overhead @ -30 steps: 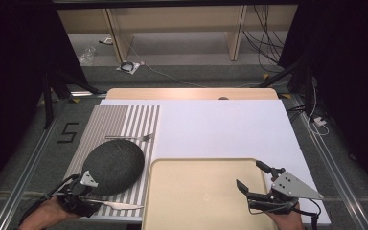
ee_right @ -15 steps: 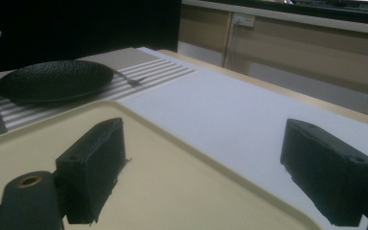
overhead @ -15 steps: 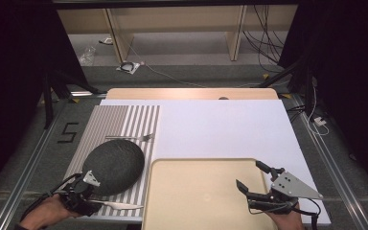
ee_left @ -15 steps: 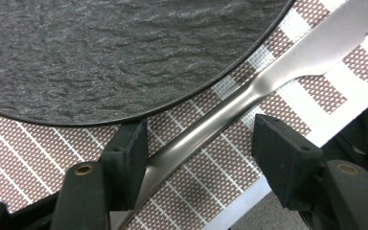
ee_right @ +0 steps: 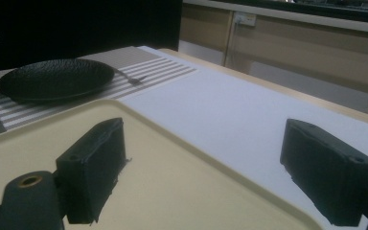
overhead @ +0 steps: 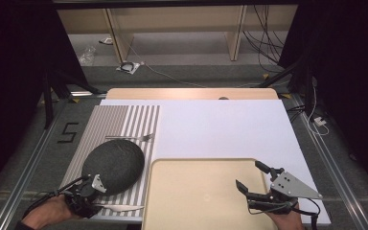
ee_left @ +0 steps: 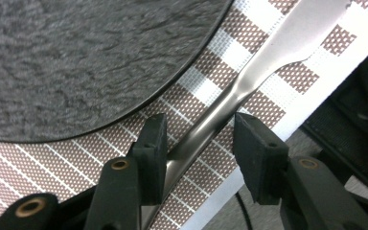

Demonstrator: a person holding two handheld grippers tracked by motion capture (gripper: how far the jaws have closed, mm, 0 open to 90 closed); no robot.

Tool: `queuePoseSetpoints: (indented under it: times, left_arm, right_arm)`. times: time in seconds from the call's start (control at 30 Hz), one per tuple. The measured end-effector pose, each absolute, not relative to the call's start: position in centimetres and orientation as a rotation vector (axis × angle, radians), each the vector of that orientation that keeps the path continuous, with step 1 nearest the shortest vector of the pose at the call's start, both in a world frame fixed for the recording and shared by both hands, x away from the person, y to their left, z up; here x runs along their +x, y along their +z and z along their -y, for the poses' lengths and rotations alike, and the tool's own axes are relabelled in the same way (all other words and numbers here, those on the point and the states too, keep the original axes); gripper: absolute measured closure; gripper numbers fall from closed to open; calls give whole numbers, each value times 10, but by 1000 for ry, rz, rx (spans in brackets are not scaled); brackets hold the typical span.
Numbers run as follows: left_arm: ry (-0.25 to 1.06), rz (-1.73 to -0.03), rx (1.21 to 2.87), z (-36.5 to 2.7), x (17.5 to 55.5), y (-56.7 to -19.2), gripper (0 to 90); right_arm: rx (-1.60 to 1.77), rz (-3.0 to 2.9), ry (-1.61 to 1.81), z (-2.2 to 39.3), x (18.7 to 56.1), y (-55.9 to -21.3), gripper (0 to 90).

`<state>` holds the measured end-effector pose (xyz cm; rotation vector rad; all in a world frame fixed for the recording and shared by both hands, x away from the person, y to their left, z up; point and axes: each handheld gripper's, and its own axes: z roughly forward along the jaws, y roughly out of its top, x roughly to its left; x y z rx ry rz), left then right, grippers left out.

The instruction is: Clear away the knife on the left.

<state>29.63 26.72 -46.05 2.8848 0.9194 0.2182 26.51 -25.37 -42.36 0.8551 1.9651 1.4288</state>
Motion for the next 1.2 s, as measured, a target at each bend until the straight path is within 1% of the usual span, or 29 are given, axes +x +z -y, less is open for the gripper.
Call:
queuePoseSetpoints:
  times: [0.1, 0.23, 0.37, 0.53, 1.0, 1.13, 1.2]
  left_arm:
    - [233, -874, 2916, -263, 295, -461, 592]
    - [220, -799, 2938, -263, 295, -460, 623]
    - [198, -786, 2953, -261, 297, -461, 651]
    - [175, -757, 2982, -257, 297, -461, 710]
    - [168, -683, 3019, -255, 296, -460, 746]
    - [167, -670, 3018, -254, 295, -460, 781]
    - [161, -672, 3011, -255, 295, -460, 782]
  right_arm:
    - [857, -1966, 1430, 254, 265, -424, 165]
    - [855, -1967, 1428, 254, 265, -424, 165]
    - [854, -1968, 1431, 254, 266, -424, 166]
    - [854, -1969, 1432, 253, 266, -425, 166]
    - [856, -1973, 1431, 252, 266, -425, 166]
    - [854, -1976, 1428, 252, 266, -425, 166]
    - [855, -1979, 1424, 252, 266, -425, 166]
